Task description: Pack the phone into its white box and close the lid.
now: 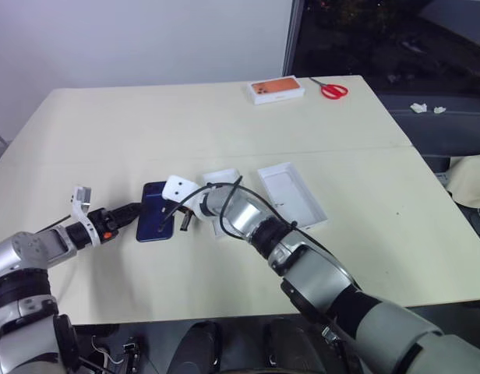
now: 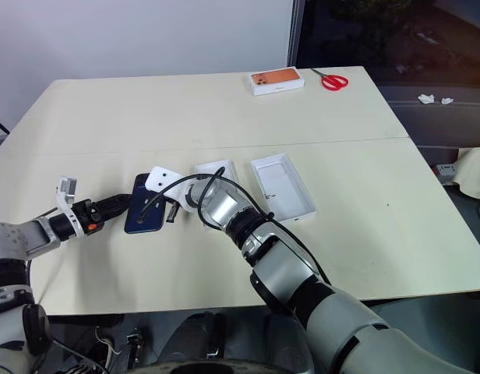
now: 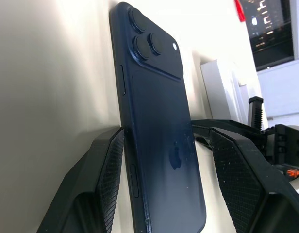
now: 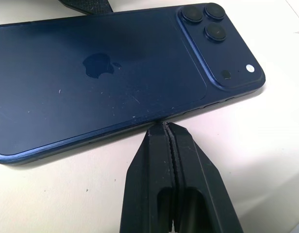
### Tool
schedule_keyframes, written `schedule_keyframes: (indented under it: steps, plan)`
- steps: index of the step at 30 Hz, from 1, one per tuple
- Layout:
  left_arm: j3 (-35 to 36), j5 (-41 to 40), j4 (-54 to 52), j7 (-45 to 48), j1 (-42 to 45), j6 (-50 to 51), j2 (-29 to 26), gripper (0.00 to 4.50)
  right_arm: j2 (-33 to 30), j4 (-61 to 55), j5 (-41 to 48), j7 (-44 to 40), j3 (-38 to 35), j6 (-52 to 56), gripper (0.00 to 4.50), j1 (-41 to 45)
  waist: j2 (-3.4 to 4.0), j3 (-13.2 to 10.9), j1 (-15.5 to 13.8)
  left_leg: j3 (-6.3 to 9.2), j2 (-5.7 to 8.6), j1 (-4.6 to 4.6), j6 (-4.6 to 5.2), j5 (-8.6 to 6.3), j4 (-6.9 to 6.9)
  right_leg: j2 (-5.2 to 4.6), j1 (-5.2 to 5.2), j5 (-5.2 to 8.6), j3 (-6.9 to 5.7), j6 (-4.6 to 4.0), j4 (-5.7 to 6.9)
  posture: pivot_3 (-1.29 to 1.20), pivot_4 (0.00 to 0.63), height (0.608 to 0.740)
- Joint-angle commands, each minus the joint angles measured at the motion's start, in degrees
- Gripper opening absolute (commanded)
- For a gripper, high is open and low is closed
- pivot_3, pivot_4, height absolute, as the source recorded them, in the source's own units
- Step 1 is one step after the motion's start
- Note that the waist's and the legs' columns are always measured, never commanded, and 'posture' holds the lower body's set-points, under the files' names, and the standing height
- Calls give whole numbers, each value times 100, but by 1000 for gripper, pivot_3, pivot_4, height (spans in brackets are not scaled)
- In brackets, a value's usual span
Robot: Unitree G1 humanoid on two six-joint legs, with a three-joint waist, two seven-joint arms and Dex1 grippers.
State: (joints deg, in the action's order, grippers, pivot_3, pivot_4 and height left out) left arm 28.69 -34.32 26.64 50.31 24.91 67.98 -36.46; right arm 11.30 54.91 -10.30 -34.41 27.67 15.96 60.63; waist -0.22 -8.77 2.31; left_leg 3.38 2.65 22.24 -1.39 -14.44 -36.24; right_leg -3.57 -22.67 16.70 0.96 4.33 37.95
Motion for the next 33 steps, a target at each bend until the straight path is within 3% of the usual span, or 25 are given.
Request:
schedule_keyframes:
  steps: [1, 6, 16, 27, 33]
  plan:
    - [-235, -409, -398, 149, 32, 238, 261, 2899, 994, 22, 36, -95, 86, -28, 54, 76, 0, 0, 2, 0, 0, 0, 0, 0, 0, 0, 0, 0, 0, 0, 0, 0, 150, 740]
    - [232, -688, -419, 73, 136, 478, 293, 2899, 928, 15, 1, -151, 101, -39, 54, 60, -1, 0, 6, 0, 0, 0, -1, 0, 2, 0, -1, 0, 0, 0, -3, 0, 150, 740]
    - [269, -603, -596, 22, -184, 433, 20, 2899, 625, -326, -156, -419, 261, 17, 54, -108, -3, 1, 37, -2, -1, 3, -3, 1, 13, 1, -9, 0, 4, -1, -7, 0, 150, 740]
    - [291, -774, -755, -329, -131, 569, 657, 2899, 650, -412, -262, -448, 214, 66, 54, -192, -7, 2, 18, -3, -4, 21, -9, 5, 15, 2, -32, 1, 5, -1, -5, 0, 150, 740]
    - [132, -758, -1116, -507, -95, 759, 697, 2899, 655, -384, -301, -428, 164, 54, 54, -192, -8, 2, 12, -1, -4, 20, -11, 6, 15, 2, -29, 1, 3, -1, -5, 0, 150, 740]
